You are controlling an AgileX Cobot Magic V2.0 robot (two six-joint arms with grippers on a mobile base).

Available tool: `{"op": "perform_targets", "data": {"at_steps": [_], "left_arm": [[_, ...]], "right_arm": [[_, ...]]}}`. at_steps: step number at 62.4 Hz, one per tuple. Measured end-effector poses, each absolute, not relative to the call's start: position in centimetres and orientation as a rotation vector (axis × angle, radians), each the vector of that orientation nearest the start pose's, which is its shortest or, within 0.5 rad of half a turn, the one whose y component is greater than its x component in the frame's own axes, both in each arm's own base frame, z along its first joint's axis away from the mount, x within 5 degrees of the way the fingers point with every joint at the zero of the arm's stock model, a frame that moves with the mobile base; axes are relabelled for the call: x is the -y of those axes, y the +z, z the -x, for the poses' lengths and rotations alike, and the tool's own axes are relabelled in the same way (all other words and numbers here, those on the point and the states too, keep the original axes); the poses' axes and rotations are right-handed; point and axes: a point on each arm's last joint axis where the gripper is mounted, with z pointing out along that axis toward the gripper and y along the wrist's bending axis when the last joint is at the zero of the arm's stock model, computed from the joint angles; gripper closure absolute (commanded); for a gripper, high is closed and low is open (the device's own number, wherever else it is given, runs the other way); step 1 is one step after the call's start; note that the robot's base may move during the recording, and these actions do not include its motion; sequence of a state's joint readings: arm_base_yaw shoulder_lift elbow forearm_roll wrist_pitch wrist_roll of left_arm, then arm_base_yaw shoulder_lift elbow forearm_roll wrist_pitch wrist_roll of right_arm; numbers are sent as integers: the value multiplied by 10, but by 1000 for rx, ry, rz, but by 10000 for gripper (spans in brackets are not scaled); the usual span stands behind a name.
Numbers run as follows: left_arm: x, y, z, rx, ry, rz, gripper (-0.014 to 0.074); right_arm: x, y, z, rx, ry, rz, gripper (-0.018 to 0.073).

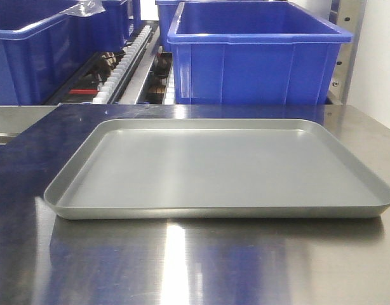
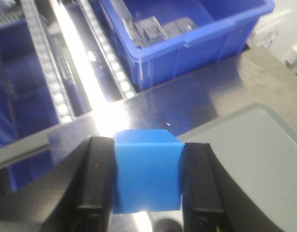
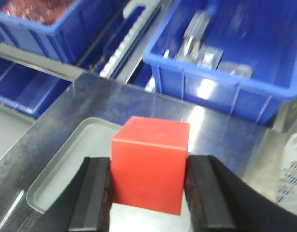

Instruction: Sort and place red and blue blocks on shelf

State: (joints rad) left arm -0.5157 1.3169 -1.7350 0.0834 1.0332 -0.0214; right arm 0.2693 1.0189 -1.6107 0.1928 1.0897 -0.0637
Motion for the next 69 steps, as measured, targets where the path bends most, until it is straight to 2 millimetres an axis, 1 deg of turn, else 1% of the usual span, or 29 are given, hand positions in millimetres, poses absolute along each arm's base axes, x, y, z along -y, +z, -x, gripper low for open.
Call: {"op": "perform_targets", "data": {"at_steps": [8,13,18,25,32,36,41,47,53,62,69], "left_arm": [[102,518,-200,-1966,-190,-493,512],[91,523,-184,-1929,-177,-481,512],[81,523,-167,-1891,-177,-473,512],[71,515,-147,-1838,-194,-459,512],[59,500,-126,-1790,-224,-431,512],[52,488,-113,-1770,-235,-423,512],[43,471,-97,-1746,-230,-420,512],[31,454,-77,-1698,-233,-414,512],[22,436,-61,-1658,-235,-407,512],[15,411,-48,-1636,-228,-409,512],[13,392,-44,-1644,-223,-416,512]], "right_arm": [[-43,527,-106,-1907,329,349,494],[-36,528,-84,-1872,313,345,494],[-29,525,-62,-1836,307,341,494],[-21,518,-33,-1786,300,334,494],[-13,505,-8,-1749,286,326,494],[-9,497,4,-1732,277,322,494],[-3,483,17,-1722,251,317,494],[4,464,34,-1702,223,308,494],[10,445,54,-1667,211,299,494],[16,416,74,-1628,212,294,494],[19,394,82,-1613,208,290,494]]}}
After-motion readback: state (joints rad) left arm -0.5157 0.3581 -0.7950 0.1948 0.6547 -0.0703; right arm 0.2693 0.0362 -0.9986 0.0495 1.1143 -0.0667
